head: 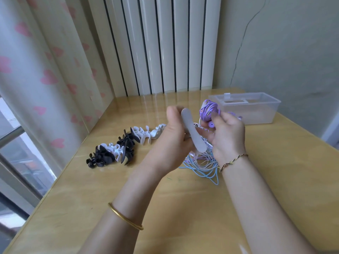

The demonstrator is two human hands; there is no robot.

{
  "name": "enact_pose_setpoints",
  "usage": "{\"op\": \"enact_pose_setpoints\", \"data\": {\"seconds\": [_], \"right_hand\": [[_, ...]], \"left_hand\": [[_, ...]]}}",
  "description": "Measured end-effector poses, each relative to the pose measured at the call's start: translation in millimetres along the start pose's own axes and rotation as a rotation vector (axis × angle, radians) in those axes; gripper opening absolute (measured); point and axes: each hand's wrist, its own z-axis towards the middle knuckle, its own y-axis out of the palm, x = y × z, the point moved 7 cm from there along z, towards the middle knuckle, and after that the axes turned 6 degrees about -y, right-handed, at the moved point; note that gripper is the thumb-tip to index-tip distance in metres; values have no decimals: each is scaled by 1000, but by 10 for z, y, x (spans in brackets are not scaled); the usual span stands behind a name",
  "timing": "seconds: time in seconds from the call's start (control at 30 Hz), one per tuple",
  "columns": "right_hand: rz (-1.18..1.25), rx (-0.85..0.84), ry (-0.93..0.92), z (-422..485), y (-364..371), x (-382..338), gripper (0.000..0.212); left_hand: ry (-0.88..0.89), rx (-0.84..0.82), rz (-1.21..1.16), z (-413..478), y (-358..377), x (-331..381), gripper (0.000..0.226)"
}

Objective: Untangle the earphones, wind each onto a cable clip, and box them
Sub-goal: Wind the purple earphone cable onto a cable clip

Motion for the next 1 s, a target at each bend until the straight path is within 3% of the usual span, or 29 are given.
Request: {"op": "enact_pose_setpoints", "data": {"seconds": [0.13,0.23,0.3,0.5,0.7,0.87,1.0], "right_hand": [[195,46,50,-141,70,56,32],[325,81,27,-200,138,54,31],[359,129,29,-196,162,62,30],[482,202,180,-128,169,148,34],[441,164,275,-99,174,191,35],[368,149,312,-80,178,286,37],[335,132,322,-75,191,329,40]], "left_hand": [[-19,80,-104,39,52,0,39],[-23,203,-37,70,58,21,26],[2,229,15,60,105,62,33],[21,119,184,44,115,32,43],[121,23,429,87,2,59,22],[157,66,512,134,-119,131,45],[256,53,498,148,-173,173,48]]}}
